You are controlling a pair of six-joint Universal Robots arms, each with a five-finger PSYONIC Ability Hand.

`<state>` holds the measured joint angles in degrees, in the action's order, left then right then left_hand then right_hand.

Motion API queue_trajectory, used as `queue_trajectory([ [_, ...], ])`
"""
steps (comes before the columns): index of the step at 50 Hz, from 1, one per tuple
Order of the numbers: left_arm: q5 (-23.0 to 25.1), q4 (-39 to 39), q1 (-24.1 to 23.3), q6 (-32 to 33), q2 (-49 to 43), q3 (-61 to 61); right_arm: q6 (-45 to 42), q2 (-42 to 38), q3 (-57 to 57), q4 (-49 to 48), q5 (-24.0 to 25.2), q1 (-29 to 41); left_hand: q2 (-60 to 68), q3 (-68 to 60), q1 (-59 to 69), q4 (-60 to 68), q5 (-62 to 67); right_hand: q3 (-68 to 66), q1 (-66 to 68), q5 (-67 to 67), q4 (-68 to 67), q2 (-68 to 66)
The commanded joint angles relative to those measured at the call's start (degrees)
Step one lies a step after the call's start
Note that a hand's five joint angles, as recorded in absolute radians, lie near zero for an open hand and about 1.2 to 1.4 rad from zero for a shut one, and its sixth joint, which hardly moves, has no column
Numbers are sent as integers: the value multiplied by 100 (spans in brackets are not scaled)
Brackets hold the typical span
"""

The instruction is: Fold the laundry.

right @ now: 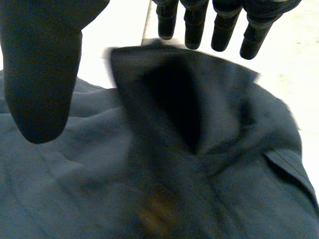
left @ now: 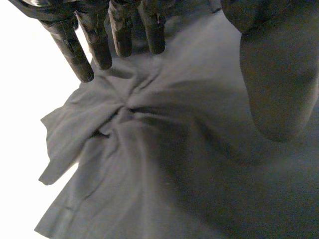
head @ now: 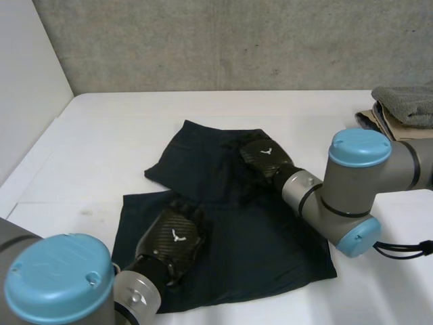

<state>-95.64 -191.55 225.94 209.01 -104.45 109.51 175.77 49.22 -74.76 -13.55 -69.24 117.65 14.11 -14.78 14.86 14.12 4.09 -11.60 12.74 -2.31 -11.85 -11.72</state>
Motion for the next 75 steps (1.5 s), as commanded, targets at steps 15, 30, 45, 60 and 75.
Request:
queue_trajectory([
  [15,361,12,249,-35,-110,-1185,-886,782,286,1820,-520,-1367,-53,120,-129,-54,-52,160,-274,231,185,172],
  [30,1679,337,3,-9,-2403,-4304,-764,256,-21,1382,-819,-1175,-54,120,-129,-54,-52,160,-274,231,185,172],
  [45,2041,539,187,448,-4724,-6617,-711,-219,14,951,-1188,-972,2901,-2834,2826,2900,2903,160,-274,231,185,172],
  [60,1214,-847,284,413,-3434,-4915,-306,-8,22,845,-1118,-718,6589,-6522,6514,6588,6591,160,-274,231,185,172],
  [75,1381,-1051,354,413,-3125,-4350,746,-958,1182,100,-1889,-313,6589,-6522,6514,6588,6591,160,-274,231,185,172],
])
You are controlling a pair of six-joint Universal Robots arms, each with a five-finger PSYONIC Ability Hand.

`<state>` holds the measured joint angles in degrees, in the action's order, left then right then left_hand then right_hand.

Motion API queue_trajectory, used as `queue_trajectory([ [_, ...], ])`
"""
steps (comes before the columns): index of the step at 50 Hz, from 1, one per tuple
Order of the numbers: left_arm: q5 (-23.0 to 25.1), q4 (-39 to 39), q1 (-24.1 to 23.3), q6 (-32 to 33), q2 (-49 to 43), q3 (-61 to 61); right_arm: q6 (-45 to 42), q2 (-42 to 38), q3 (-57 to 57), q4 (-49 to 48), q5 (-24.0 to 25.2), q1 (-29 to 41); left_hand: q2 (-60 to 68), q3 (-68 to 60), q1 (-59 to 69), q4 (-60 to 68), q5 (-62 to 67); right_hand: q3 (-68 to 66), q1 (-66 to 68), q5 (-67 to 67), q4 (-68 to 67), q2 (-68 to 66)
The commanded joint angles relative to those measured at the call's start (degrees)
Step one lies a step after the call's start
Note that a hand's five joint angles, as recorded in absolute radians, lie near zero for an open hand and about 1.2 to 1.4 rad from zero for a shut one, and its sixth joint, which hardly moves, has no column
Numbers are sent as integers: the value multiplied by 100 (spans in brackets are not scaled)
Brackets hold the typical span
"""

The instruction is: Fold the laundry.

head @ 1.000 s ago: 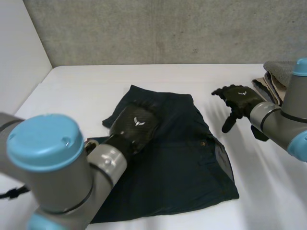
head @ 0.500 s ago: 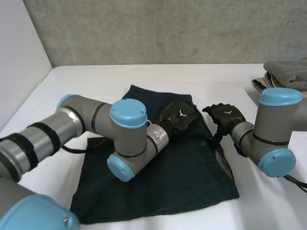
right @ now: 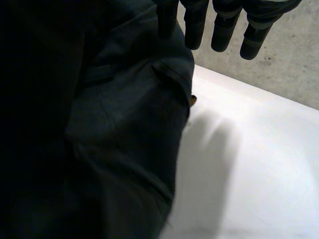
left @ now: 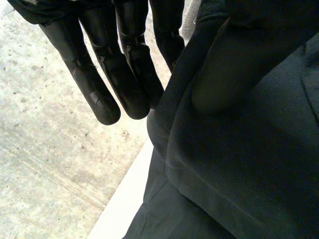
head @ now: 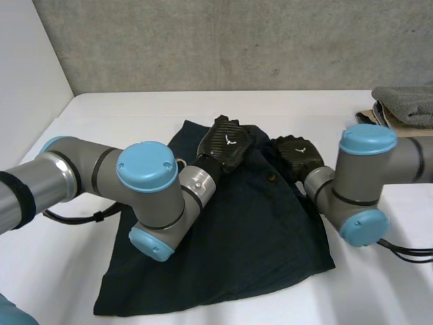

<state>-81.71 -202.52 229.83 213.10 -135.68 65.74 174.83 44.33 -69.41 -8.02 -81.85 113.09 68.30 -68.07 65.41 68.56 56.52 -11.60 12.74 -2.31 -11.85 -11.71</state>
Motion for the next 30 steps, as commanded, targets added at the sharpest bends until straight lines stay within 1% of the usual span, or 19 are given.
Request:
queue_trajectory([
  [1,-20,28,-44,3,-2,26,929,-469,692,-576,-770,117,1170,-1193,1459,1144,1348,160,-274,231,185,171],
  [3,-20,28,-61,-6,-2,9,1000,-478,788,-814,-1077,65,1170,-1193,1459,1144,1348,160,-274,231,185,171],
  [4,-38,19,-62,-6,7,0,913,-504,858,-1024,-1479,-14,1170,-1193,1459,1144,1348,160,-274,231,185,171],
  [7,-73,-16,-62,-23,33,-9,597,-487,903,-1306,-2175,-155,1170,-1193,1459,1144,1348,160,-274,231,185,171],
  [8,-90,-42,-62,-49,51,-17,361,-408,894,-1429,-2534,-225,1055,-1078,1344,1029,1234,160,-274,231,185,171],
  [9,-108,-51,-70,-67,68,-9,246,-338,877,-1482,-2642,-252,971,-994,1260,945,1149,160,-274,231,185,171],
  [11,-126,-77,-70,-102,86,-17,78,-232,807,-1544,-2635,-322,903,-926,1192,877,1081,160,-274,231,185,171],
  [15,-126,-121,-79,-181,95,-17,60,-21,604,-1527,-1951,-366,903,-926,1192,877,1081,160,-274,231,185,171],
  [16,-108,-148,-70,-199,95,-35,77,58,570,-1414,-1488,-340,903,-926,1192,877,1081,160,-274,231,185,171],
  [17,-108,-165,-70,-208,86,-35,86,111,552,-1291,-1239,-323,903,-926,1192,877,1081,160,-274,231,185,171],
  [19,-134,-209,-62,-217,86,-53,86,199,499,-887,-782,-314,903,-926,1192,877,1081,160,-274,231,185,171],
  [20,-134,-262,-35,-234,103,-70,95,242,490,-389,-432,-305,919,-942,1208,893,1098,160,-274,231,185,171],
  [21,-143,-279,-26,-243,130,-70,95,252,473,-149,-280,-296,936,-959,1225,910,1114,160,-274,231,185,171],
  [24,-169,-341,26,-357,252,-35,130,208,446,553,106,-279,936,-959,1225,910,1115,160,-274,231,185,171],
  [27,-178,-359,88,-550,428,35,226,68,446,749,204,-261,936,-959,1225,910,1115,160,-274,231,185,171],
  [30,-170,-368,114,-743,525,70,630,-187,472,680,204,-165,953,-976,1242,927,1131,160,-274,231,185,171],
])
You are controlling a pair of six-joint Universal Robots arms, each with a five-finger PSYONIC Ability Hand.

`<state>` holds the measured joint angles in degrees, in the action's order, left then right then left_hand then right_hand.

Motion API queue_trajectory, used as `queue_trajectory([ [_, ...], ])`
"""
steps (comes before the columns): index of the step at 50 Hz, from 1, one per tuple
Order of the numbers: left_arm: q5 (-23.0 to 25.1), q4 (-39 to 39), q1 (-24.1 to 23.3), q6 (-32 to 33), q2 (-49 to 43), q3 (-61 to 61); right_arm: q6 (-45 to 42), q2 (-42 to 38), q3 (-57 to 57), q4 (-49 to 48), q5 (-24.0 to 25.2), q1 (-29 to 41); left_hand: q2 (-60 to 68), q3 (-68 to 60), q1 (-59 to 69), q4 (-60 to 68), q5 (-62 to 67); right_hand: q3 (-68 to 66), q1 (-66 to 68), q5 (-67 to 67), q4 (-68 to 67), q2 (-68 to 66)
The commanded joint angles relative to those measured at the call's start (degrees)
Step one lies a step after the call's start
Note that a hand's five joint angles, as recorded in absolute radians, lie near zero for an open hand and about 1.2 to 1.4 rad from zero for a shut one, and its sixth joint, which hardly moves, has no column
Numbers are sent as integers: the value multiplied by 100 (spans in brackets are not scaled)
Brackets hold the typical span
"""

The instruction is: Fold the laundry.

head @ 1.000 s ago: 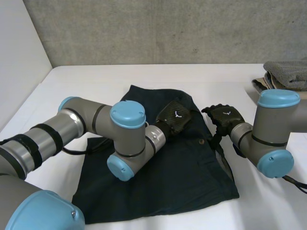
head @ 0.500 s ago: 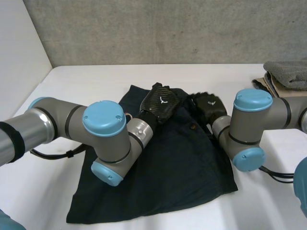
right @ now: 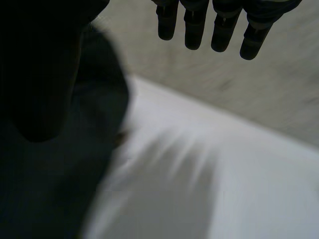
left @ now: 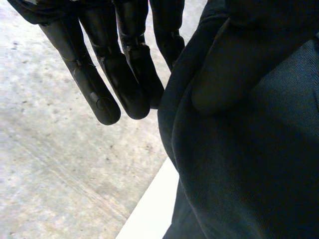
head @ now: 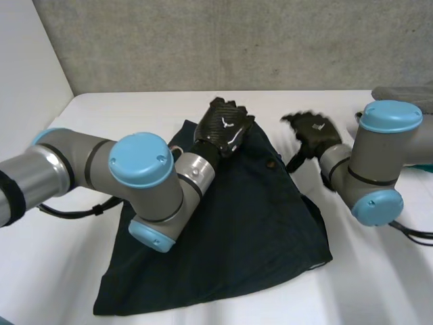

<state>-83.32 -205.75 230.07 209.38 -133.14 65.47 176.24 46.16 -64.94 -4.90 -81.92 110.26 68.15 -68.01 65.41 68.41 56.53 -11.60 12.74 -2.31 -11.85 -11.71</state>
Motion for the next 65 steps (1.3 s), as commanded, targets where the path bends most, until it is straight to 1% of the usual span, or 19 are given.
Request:
queue_trajectory([
  [1,-9,-27,91,-511,315,106,804,-519,60,227,177,206,968,-982,1242,943,1131,160,-274,231,185,171],
  [3,-18,-18,82,-600,359,132,1139,-678,139,7,107,294,968,-982,1242,943,1131,160,-274,231,185,171],
  [4,-18,-18,47,-661,394,159,1532,-826,227,-246,-24,382,968,-982,1242,943,1131,160,-274,231,185,171],
  [6,-18,-9,20,-705,420,185,1904,-959,315,-511,-209,452,968,-982,1242,943,1131,160,-274,231,185,171],
  [7,-18,-9,-6,-714,429,211,2236,-1090,420,-773,-445,531,968,-982,1242,943,1131,160,-274,231,185,171],
  [11,-9,9,-41,-706,429,264,2687,-1328,736,-1161,-1025,707,968,-982,1242,943,1131,160,-274,231,185,171],
  [17,-27,70,-41,-706,438,282,2390,-1504,1229,-1540,-1633,760,1018,-1033,1292,993,1181,160,-274,231,185,171],
  [21,-62,167,-6,-732,517,299,1688,-1715,1755,-2023,-2055,594,1069,-1083,1343,1043,1231,160,-274,231,185,171],
  [25,-53,228,11,-697,526,308,1212,-1777,2081,-2068,-2170,375,1069,-1083,1343,1044,1231,160,-274,231,185,171],
  [28,-62,255,20,-679,500,308,1290,-1663,2082,-1797,-2091,269,1069,-1083,1343,1044,1231,160,-274,231,185,171],
  [32,-62,255,73,-574,386,282,1536,-1435,1942,-1339,-1635,23,1035,-1050,1309,1010,1198,160,-274,231,185,171],
  [38,-27,237,91,-565,359,334,1563,-1329,1862,-1006,-686,-163,951,-966,1225,926,1114,160,-274,231,185,171],
  [41,-62,220,82,-574,403,282,1519,-1294,1766,-224,-246,22,951,-966,1225,926,1114,160,-274,231,185,171],
  [44,-44,185,82,-600,464,229,1519,-1215,1530,390,-175,206,951,-966,1225,926,1114,160,-274,231,185,171],
  [46,-27,158,91,-626,482,194,1562,-1171,1362,516,-210,312,951,-966,1225,926,1114,160,-274,231,185,171],
  [52,-18,158,73,-732,544,220,2027,-1223,1019,279,-228,768,968,-982,1242,943,1131,160,-274,231,185,171],
  [56,17,176,99,-706,517,194,2116,-1180,879,340,-271,953,951,-966,1225,926,1114,160,-274,231,185,171],
  [59,26,184,126,-697,473,185,2003,-1057,773,366,-307,919,951,-966,1225,926,1114,-124,11,-54,-100,-113],
  [65,44,184,231,-635,403,132,1283,-504,386,402,-325,532,968,-982,1242,942,1130,-1066,953,-996,-1041,-1055],
])
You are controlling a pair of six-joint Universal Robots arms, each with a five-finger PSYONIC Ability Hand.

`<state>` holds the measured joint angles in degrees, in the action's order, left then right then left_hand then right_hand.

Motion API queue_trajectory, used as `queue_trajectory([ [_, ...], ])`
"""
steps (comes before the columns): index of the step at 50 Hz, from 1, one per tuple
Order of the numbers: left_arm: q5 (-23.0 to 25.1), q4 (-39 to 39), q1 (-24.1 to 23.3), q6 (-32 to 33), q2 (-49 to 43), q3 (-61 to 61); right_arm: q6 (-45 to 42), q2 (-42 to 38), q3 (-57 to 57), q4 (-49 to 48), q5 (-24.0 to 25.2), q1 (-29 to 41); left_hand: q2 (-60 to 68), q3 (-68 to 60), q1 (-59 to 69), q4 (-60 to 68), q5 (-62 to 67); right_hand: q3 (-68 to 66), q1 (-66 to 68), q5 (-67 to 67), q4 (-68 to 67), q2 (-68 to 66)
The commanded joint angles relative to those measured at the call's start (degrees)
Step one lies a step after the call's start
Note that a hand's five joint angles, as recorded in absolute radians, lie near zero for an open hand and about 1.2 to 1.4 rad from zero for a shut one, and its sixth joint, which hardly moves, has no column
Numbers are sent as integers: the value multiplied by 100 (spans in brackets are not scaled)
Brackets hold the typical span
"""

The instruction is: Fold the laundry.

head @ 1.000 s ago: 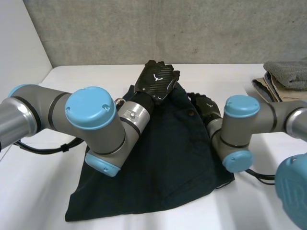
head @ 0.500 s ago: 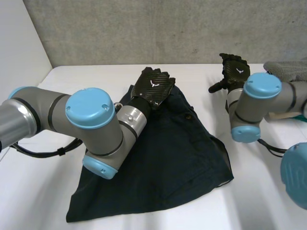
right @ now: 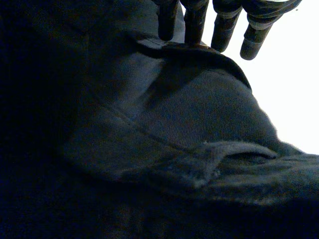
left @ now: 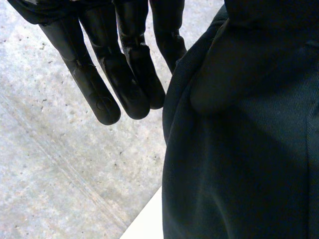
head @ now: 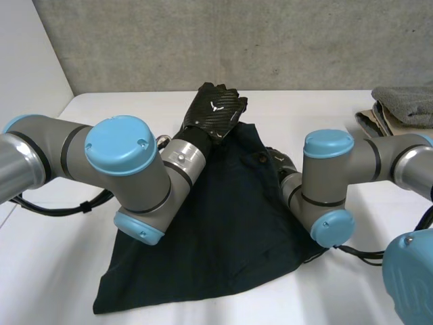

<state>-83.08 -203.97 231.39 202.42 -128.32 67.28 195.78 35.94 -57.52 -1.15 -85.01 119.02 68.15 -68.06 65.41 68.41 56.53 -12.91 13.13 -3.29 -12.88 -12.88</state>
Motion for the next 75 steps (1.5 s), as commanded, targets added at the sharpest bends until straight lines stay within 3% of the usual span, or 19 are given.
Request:
queue_trajectory([
  [1,20,15,108,61,-79,-48,-803,580,-400,27,2,-396,984,-994,1259,959,1147,-1104,1082,-1065,-1106,-1107],
  [8,20,76,152,26,44,-4,-2016,1055,-717,404,485,-599,1052,-1061,1326,1027,1215,-2214,2192,-2176,-2217,-2217],
  [16,99,85,205,-45,246,137,-2685,977,-577,1441,1924,-564,1035,-1044,1309,1010,1198,-2905,2883,-2867,-2908,-2908],
  [20,117,85,240,-80,264,163,-2458,574,-200,1486,2278,-502,1052,-1061,1326,1027,1214,-2822,2800,-2784,-2825,-2825],
  [27,117,85,249,-115,282,216,-1702,-306,636,1389,2375,-388,1052,-1061,1326,1027,1215,-2502,2480,-2463,-2504,-2505],
  [31,134,85,249,-115,308,225,-1315,-605,1075,1328,2323,-361,1052,-1061,1326,1027,1215,-1966,1944,-1928,-1969,-1969],
  [34,143,94,249,-115,308,216,-937,-535,1260,1004,1999,-440,1052,-1061,1326,1027,1215,-487,465,-449,-490,-490],
  [35,143,94,258,-115,308,216,-823,-492,1261,881,1832,-484,1052,-1061,1326,1027,1215,-83,61,-45,-86,-87],
  [36,134,85,267,-115,317,216,-648,-361,1209,575,1343,-572,1052,-1061,1326,1027,1215,291,-313,329,288,288],
  [39,125,85,310,-115,308,225,-637,-53,928,-145,332,-712,1018,-1028,1293,993,1181,291,-313,329,288,288],
  [43,151,85,337,-115,291,242,-1040,264,524,-832,-217,-888,818,-827,1092,793,981,291,-313,329,288,288],
  [46,152,68,328,-115,264,268,-1331,370,382,-992,-218,-968,-54,45,220,-80,108,291,-313,329,288,288],
  [51,187,59,241,-36,106,286,-1490,493,224,-835,-95,-1003,-4037,4027,-3762,-4062,-3874,291,-313,329,288,288],
  [55,135,50,223,165,18,312,-1534,563,154,-773,-121,-1056,-5151,5142,-4877,-5176,-4988,291,-313,329,288,288],
  [69,-121,50,328,333,632,971,-2491,765,118,-351,-7,-1451,-5710,5701,-5436,-5735,-5547,291,-313,329,288,288],
  [75,-226,304,434,333,1335,1577,-3123,1354,-40,219,537,-1539,-5643,5634,-5369,-5668,-5480,291,-313,329,288,288],
])
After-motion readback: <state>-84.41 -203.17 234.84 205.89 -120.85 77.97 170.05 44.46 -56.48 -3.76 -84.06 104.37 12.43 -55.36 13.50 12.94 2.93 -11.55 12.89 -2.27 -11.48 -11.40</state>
